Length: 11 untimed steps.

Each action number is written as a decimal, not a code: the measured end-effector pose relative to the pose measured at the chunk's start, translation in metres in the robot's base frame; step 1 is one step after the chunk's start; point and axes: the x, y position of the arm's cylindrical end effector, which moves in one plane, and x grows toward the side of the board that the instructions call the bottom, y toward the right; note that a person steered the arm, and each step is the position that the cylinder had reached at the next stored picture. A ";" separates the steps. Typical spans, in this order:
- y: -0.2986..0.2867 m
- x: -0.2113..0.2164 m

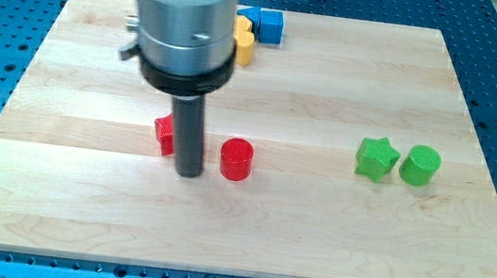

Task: Slide the red star towards the top left corner of the board

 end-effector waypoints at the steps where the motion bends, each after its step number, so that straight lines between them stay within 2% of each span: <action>1: -0.034 -0.049; 2: -0.041 -0.061; 3: -0.040 -0.044; 4: -0.047 -0.086; 5: 0.001 -0.088; 6: 0.023 -0.078; 7: 0.008 -0.127; 9: -0.033 -0.192; 10: -0.026 -0.218; 11: 0.004 -0.221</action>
